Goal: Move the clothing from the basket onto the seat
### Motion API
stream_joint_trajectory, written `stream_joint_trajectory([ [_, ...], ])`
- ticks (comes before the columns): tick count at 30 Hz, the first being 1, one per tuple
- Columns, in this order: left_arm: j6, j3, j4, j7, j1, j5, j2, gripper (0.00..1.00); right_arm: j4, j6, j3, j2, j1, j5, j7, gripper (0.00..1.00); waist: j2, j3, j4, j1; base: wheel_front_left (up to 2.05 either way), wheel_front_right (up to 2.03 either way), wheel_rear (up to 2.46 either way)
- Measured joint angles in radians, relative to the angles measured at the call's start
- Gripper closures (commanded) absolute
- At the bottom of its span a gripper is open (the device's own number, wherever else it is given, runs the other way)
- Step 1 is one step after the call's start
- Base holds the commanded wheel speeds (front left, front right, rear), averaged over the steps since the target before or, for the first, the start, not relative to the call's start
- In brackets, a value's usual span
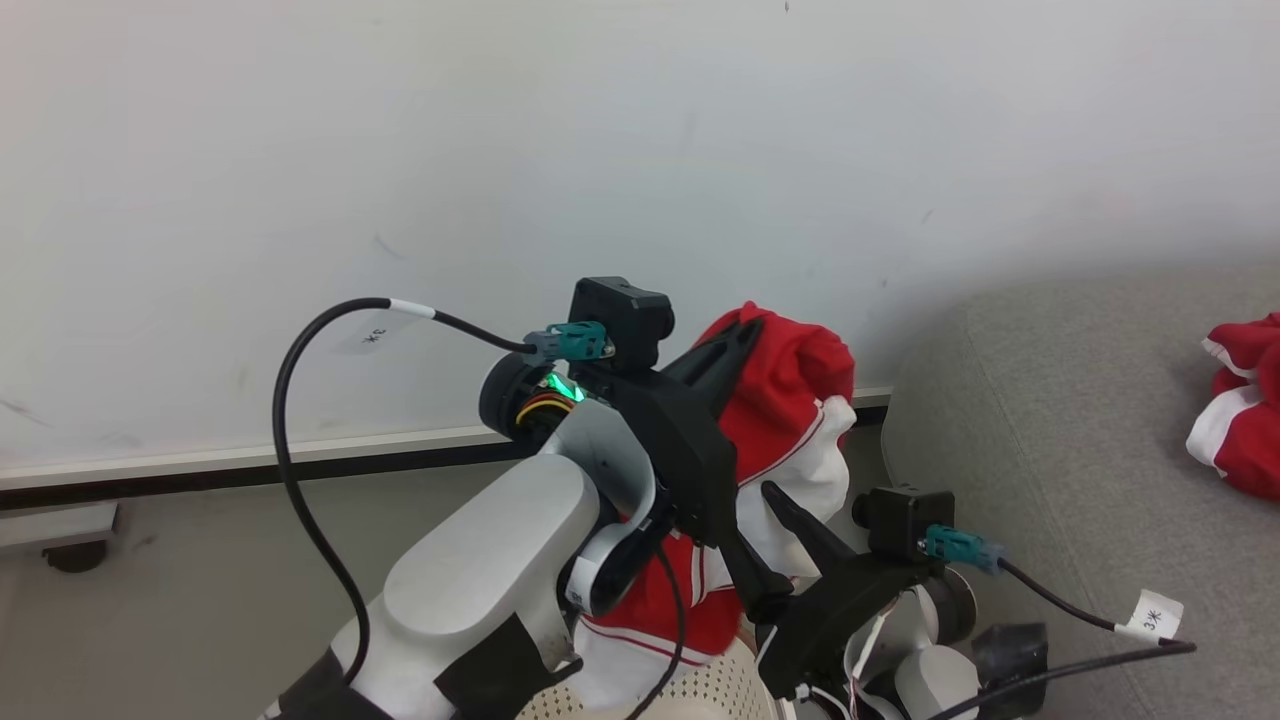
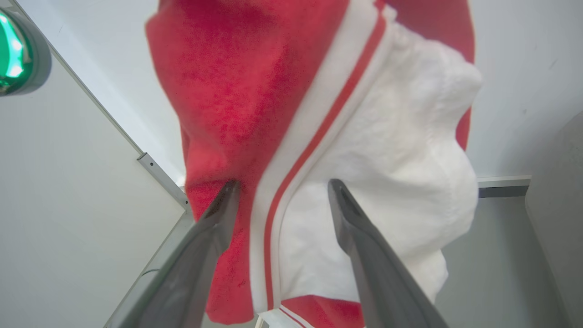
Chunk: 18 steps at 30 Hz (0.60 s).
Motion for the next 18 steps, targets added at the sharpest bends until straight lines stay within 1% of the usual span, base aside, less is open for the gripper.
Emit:
stream_joint_trajectory([
  [4,0.013,-0.039,-0.026,0.006,-0.002,-0.047,-0.001,1.0,0.048,0.0,0.037,0.0,-0.049,0.08,-0.029,0.0,0.0,-0.006,0.009,0.0,0.0,0.0,0.0],
  [8,0.018,-0.069,-0.046,0.01,-0.001,-0.092,0.0,1.0,0.093,0.0,0.067,0.0,-0.096,0.123,-0.057,0.0,0.0,-0.008,0.015,0.0,0.0,0.0,0.0],
  [13,0.024,-0.095,-0.068,0.01,0.0,-0.128,0.0,1.0,0.141,0.0,0.08,0.0,-0.133,0.131,-0.08,0.0,0.0,-0.007,0.019,0.0,0.0,0.0,0.0],
  [18,0.039,-0.114,-0.083,0.002,0.0,-0.162,-0.001,1.0,0.193,0.0,0.081,0.0,-0.156,0.132,-0.103,0.0,0.0,-0.007,0.02,0.0,0.0,0.0,0.0],
])
